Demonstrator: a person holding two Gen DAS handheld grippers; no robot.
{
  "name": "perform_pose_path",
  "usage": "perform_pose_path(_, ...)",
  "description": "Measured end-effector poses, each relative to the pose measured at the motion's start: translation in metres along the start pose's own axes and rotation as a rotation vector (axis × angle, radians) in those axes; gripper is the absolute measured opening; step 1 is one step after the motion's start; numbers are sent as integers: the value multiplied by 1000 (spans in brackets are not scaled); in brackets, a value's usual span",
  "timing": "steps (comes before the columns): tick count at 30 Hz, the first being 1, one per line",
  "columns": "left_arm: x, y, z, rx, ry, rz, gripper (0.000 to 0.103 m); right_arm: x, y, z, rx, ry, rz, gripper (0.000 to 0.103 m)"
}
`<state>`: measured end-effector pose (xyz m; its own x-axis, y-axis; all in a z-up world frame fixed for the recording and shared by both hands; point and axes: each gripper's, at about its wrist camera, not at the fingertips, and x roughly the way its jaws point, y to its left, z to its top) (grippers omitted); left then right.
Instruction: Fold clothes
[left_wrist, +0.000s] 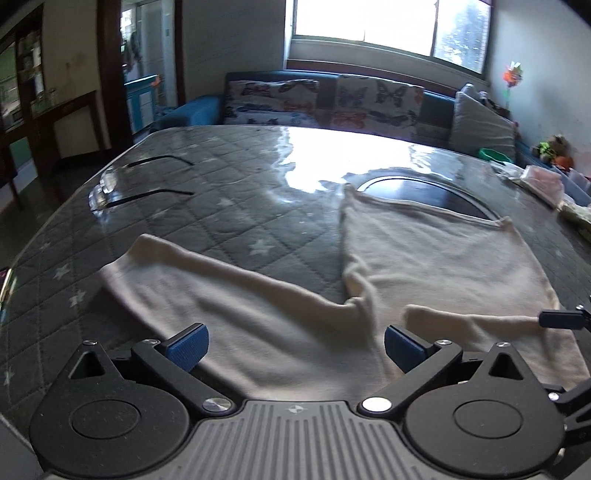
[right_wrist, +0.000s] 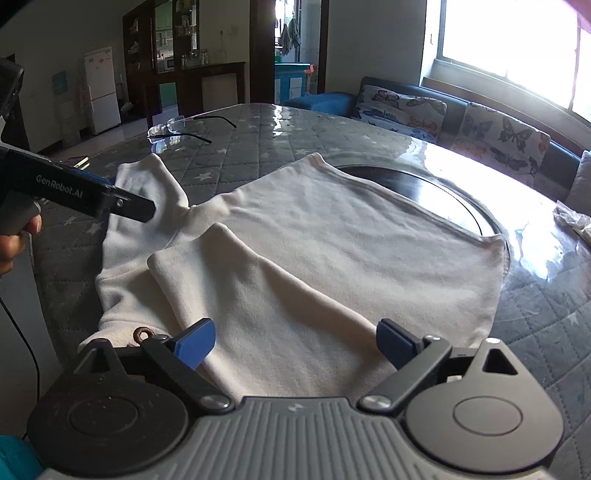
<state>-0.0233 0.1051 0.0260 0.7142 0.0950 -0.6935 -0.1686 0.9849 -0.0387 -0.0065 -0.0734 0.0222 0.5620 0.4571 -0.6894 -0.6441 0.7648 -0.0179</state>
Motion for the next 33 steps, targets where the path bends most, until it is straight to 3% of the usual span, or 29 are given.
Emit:
perform_pose_path(10,7,29,0,-73,20,85,103,-2,4,3,-11,-8,-3,101)
perform_pose_path(21,15,66,8,-162,7,166,103,-8,20,29,-130,-17,47,102)
perform_pose_path(25,14,90,7,-218,-28,169,95,-7,33,41,-171,-35,71,102)
perform_pose_path(33,22,126,7,-312,-19,187,71,4,58,53,-207,-60,133,102)
